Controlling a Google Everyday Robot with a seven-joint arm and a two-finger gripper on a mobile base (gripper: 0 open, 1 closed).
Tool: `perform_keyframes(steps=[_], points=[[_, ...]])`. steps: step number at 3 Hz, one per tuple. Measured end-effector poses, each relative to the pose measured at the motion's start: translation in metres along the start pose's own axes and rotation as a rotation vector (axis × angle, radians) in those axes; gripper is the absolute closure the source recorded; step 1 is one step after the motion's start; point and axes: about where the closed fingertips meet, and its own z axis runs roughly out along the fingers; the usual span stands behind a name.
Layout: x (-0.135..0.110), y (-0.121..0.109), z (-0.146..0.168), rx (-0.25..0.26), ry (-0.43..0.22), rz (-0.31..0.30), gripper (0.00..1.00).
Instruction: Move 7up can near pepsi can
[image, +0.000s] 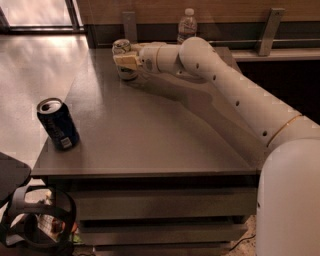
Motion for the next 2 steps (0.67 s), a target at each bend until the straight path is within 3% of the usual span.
perform_keyframes(steps=[2], points=[[0.0004, 0.0042, 0.0045, -0.008, 0.0, 0.001, 1.0]])
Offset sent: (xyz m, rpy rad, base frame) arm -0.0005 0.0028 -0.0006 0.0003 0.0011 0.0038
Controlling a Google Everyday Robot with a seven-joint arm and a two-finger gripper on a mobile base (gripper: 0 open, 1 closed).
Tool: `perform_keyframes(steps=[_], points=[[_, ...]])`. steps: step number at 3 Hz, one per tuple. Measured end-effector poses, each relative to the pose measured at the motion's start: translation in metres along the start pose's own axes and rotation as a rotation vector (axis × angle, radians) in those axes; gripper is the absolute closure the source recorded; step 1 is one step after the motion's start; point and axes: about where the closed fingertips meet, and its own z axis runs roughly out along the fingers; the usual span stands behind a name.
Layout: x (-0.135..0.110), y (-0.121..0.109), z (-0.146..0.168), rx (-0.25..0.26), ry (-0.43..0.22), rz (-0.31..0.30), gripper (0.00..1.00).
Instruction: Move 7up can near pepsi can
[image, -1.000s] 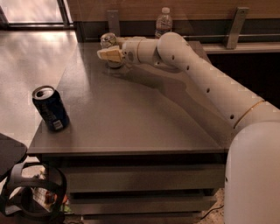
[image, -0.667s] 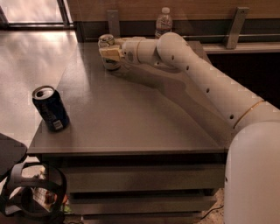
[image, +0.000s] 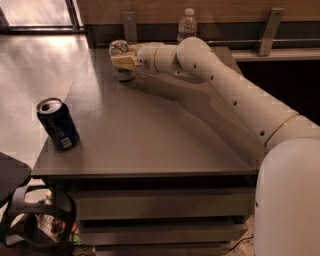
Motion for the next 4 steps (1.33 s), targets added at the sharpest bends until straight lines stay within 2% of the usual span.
perform_keyframes(steps=[1, 2, 3, 4], points=[[-0.002, 0.001, 0.0, -0.006, 0.002, -0.001, 1.0], [-0.024, 0.013, -0.008, -0.061, 0.018, -0.009, 1.0], [-0.065, 0.042, -0.044, -0.116, 0.038, -0.028, 1.0], [-0.079, 0.08, -0.083, -0.137, 0.031, -0.023, 1.0]])
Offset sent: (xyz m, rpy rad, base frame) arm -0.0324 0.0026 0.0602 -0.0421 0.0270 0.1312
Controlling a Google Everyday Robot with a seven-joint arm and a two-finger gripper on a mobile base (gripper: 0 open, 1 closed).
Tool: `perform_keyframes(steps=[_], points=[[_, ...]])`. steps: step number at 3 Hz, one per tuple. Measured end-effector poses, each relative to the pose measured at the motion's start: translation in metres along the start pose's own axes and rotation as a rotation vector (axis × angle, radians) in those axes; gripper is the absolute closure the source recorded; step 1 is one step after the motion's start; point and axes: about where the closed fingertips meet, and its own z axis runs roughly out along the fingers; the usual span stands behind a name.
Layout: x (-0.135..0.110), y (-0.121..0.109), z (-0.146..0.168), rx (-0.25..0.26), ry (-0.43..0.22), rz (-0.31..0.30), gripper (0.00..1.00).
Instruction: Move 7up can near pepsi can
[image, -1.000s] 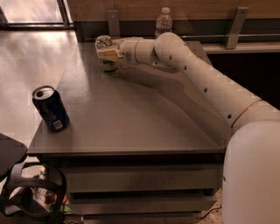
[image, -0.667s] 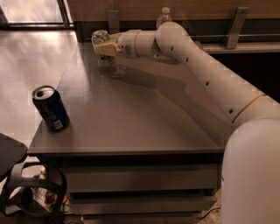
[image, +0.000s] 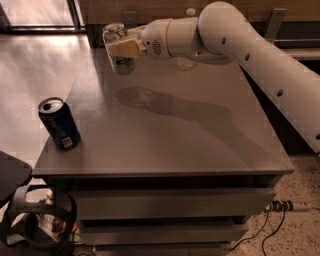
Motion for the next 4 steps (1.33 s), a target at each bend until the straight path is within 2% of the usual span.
perform_keyframes(steps=[1, 2, 3, 4], points=[[0.01, 0.033, -0.008, -0.023, -0.01, 0.02, 1.0], [0.036, 0.066, -0.019, -0.039, -0.061, 0.091, 1.0], [0.049, 0.102, -0.031, -0.044, -0.103, 0.166, 1.0], [0.06, 0.135, -0.034, -0.072, -0.116, 0.198, 1.0]])
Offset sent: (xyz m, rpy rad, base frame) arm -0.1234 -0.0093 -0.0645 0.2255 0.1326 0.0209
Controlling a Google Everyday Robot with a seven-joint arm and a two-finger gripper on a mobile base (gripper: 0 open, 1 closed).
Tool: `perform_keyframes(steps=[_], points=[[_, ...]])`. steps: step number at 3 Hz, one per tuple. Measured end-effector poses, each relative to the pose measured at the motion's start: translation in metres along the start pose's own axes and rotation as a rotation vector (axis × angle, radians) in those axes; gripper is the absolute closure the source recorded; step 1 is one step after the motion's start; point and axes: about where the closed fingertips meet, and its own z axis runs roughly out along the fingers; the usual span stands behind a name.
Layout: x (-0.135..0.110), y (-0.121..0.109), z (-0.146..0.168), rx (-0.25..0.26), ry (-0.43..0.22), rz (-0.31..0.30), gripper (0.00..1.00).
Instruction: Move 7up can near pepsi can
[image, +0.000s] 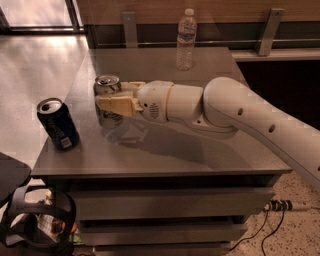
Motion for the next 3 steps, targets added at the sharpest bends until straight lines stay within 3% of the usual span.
perform_keyframes(steps=[1, 3], points=[[0.016, 0.019, 0.005, -0.039, 0.028, -0.027, 1.0], [0.047, 0.025, 0.013, -0.084, 0.096, -0.082, 0.99]])
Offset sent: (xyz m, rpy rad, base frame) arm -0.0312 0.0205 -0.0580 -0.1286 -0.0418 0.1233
